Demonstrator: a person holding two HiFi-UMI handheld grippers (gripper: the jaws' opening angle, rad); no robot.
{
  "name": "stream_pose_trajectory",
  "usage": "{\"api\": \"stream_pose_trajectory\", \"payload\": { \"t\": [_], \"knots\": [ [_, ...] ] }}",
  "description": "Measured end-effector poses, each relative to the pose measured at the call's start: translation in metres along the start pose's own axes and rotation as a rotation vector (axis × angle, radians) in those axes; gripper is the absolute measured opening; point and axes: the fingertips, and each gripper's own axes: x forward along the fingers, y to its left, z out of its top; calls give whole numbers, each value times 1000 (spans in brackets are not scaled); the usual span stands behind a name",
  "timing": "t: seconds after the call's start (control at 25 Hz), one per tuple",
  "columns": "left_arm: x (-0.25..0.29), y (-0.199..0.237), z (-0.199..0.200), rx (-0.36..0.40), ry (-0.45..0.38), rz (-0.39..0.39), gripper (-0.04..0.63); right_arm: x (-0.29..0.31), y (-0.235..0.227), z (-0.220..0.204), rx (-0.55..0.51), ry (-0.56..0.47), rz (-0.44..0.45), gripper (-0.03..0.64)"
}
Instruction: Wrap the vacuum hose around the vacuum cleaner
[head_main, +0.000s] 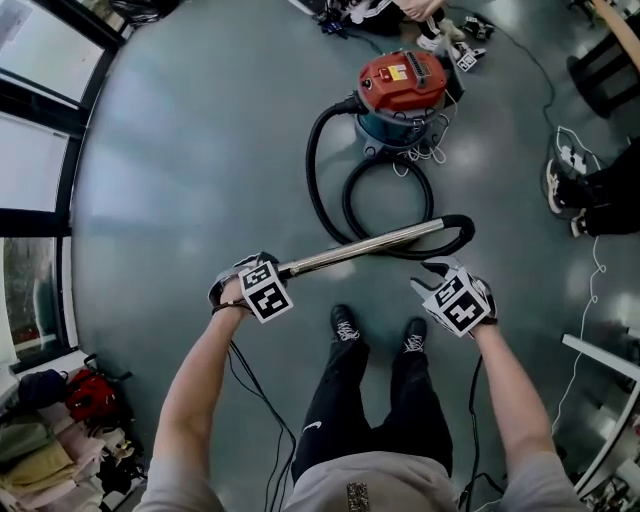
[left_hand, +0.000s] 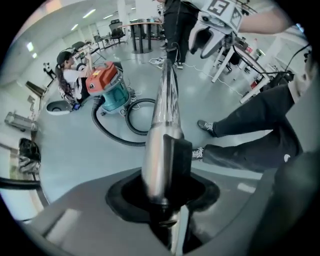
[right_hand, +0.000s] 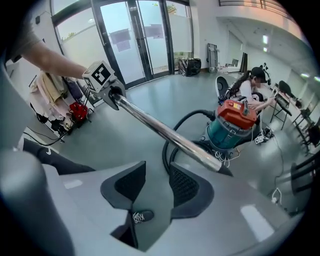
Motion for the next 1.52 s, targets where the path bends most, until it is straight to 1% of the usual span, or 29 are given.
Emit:
{"api": "stream_pose_trajectory", "payload": {
  "t": [0.2,0.44,0.6,0.72,0.8,0.92,1.0,1.04,1.16,1.28,1.4,1.52],
  "knots": [
    [33,-18,-1,-193,-14,-43,158,4,-8,-30,22,3,5,163],
    [71,-54,6,-375,-20,-79,158,21,-10,-62,-16,4,63,155],
    [111,-66,6,-507,-49,-104,158,45,-19,-77,-43,2,93,153],
    [151,-68,3,-588,-71,-120,158,75,-33,-92,-50,3,87,153],
    [180,-65,-1,-609,-88,-125,158,98,-46,-95,-56,-19,71,146],
    [226,-52,-13,-610,-121,-116,158,139,-72,-89,-66,-76,26,120],
    [258,-36,-24,-620,-140,-106,158,171,-92,-79,-86,-123,-11,55],
    [275,-28,-29,-631,-150,-107,158,188,-101,-75,-96,-141,-22,41],
    [323,-14,-38,-652,-190,-134,158,237,-125,-72,-110,-170,-36,41],
    [360,0,-51,-626,-238,-134,158,282,-146,-73,-120,-200,-57,41],
    [395,16,-64,-597,-271,-120,158,322,-162,-76,-136,-209,-67,40],
    [424,38,-73,-567,-282,-66,158,359,-175,-79,-161,-210,-74,38]
  ]
}}
